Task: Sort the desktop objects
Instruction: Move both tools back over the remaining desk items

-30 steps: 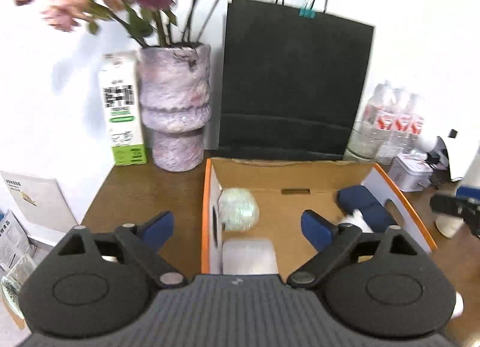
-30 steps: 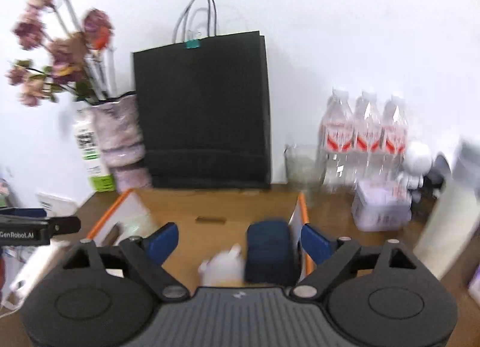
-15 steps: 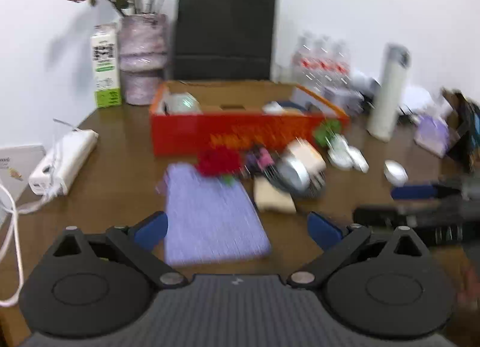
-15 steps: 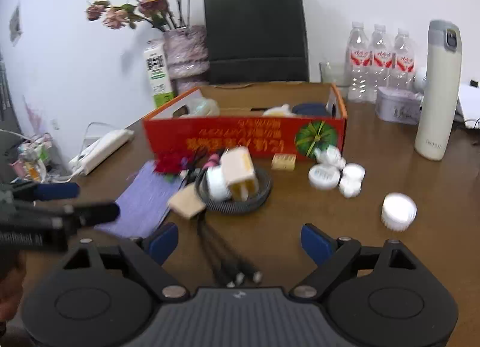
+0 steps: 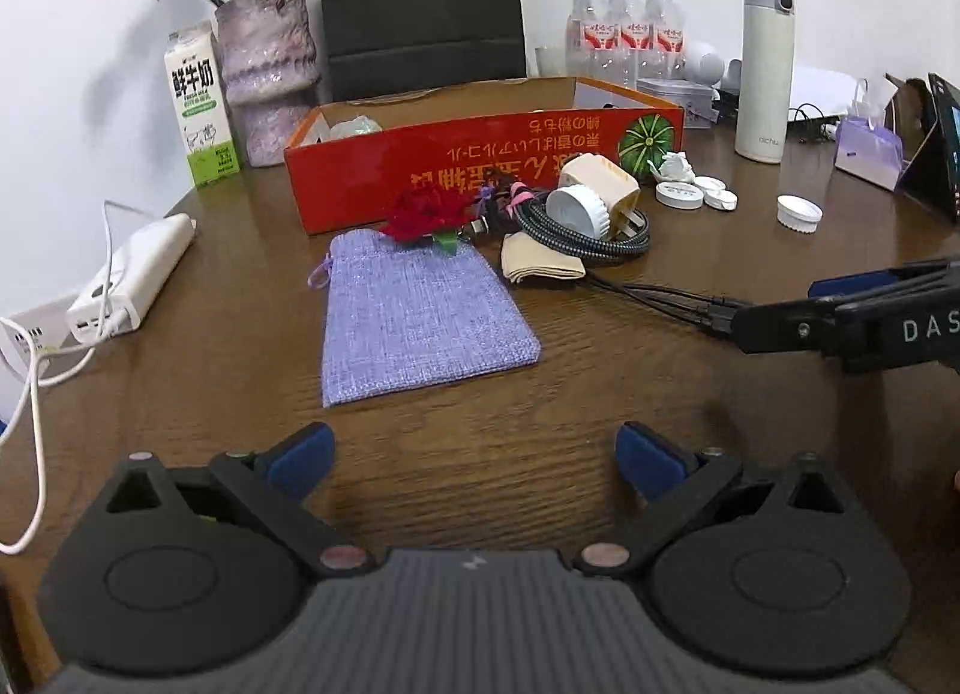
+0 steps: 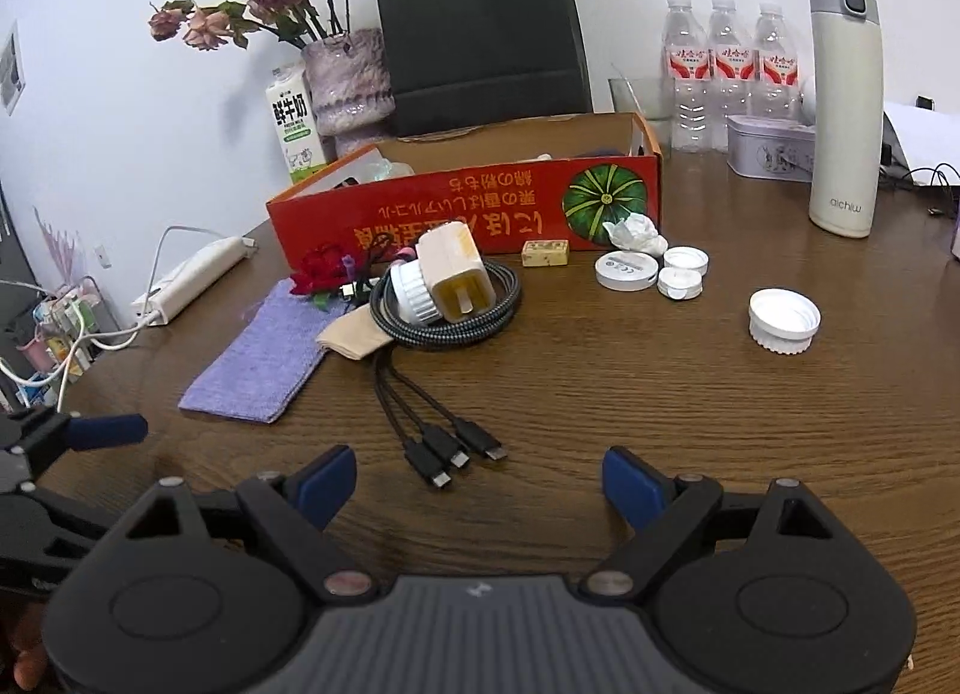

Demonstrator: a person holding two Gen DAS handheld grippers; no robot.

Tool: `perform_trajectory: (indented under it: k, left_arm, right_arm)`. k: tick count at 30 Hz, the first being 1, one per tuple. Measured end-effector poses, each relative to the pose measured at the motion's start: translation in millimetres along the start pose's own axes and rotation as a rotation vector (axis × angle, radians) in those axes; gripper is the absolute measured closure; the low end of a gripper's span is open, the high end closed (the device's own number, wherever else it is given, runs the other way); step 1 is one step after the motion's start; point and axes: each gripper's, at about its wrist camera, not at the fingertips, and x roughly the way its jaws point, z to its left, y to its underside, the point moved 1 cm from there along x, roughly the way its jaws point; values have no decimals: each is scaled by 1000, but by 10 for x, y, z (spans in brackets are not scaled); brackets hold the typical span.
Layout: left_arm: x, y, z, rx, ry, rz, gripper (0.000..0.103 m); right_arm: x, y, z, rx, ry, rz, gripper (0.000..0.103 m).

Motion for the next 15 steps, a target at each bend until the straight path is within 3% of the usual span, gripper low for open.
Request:
perform_trajectory:
  k: [5, 9, 15]
  left_arm:
    - [32, 13, 109, -68, 24, 26, 0]
    - [48, -21, 99, -62, 26, 24, 0]
    - [46, -494, 243, -53, 10, -96, 0]
  right_arm:
    - [-7, -2, -26, 13, -11, -2, 14]
    - [-9, -2, -17, 10, -13, -2, 14]
    - [-26, -187, 23, -10, -46, -42, 18]
